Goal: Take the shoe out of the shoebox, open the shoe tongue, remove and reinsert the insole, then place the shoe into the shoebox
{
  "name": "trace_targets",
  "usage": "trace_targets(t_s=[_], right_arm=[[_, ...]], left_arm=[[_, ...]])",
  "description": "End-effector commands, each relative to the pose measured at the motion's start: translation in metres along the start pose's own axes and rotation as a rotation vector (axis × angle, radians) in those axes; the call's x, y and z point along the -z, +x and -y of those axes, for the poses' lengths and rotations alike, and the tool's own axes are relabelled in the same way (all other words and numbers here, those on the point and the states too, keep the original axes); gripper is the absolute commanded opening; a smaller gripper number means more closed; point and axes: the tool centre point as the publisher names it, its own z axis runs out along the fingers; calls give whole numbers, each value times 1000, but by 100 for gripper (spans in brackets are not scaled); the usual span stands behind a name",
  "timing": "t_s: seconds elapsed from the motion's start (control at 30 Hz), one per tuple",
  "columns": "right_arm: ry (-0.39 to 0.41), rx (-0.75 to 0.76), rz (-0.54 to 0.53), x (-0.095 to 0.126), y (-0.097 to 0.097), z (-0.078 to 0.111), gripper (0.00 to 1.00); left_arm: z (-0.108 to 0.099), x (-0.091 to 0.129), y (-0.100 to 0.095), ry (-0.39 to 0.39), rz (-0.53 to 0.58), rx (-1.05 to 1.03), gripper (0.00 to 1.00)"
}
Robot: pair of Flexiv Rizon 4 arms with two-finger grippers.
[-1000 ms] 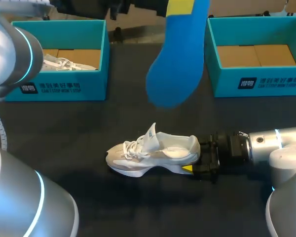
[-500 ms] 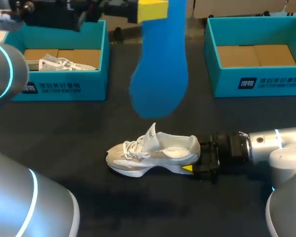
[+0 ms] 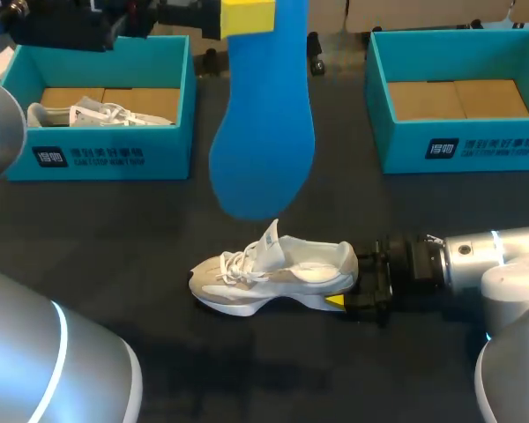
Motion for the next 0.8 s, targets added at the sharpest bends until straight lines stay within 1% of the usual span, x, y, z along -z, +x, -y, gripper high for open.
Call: trace_targets(t_s=[0.03,0.3,0.33,0.37,0.4,0.57,0.73,0.8], right_arm=[[6,-1,0,-1,1,-2,0],[6,4,-2,0,1,-3,0],[9,7,-3,0,1,-4,34],[16,7,-6,1,1,-5,88],[25,8,-12,1,1,-6,100],[47,7,-14,5,3,-11,100],[97,-3,-33,10,6,-14,100],[101,0,-33,12,7,-16,100]], left_arm=[[4,1,0,-9,-1,0,0],[4,1,0,-9,-1,0,0],[4,1,0,-9,-1,0,0],[4,1,0,-9,-1,0,0],[4,1,0,-9,-1,0,0],[4,1,0,-9,-1,0,0],[4,1,0,-9,-1,0,0],[4,1,0,-9,-1,0,0]])
